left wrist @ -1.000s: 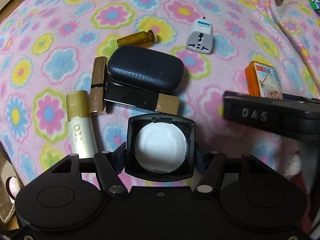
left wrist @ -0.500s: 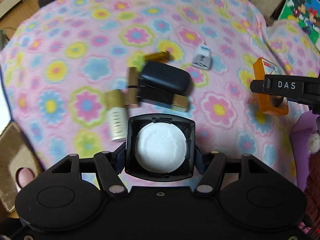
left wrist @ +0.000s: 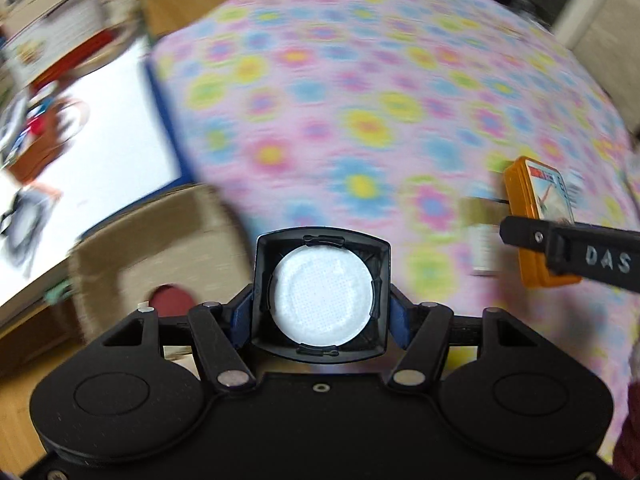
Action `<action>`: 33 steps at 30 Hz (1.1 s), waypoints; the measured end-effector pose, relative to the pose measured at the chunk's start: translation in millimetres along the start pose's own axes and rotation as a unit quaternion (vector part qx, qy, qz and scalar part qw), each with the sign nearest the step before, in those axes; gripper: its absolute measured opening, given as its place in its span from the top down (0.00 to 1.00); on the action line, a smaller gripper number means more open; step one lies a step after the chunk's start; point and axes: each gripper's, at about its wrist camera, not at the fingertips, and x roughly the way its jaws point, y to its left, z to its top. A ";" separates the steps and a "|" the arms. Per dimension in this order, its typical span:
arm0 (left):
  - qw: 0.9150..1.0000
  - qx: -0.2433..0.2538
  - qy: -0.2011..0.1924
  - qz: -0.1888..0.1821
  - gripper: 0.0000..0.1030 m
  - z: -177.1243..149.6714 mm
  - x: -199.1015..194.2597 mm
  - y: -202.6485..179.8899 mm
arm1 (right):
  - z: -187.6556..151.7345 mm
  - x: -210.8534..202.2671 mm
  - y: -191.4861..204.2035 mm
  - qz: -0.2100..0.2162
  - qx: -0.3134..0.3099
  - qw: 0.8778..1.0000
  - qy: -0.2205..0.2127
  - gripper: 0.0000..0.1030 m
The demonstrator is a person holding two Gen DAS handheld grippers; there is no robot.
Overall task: Organize rigid objects
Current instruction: 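Carry the black compact in the left tool and the orange box in the right tool to the basket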
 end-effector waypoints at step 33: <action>0.967 -0.214 0.083 0.113 0.40 -5.1 49.0 219.5 | -18.3 171.1 254.6 0.045 -0.133 0.980 0.139 0.42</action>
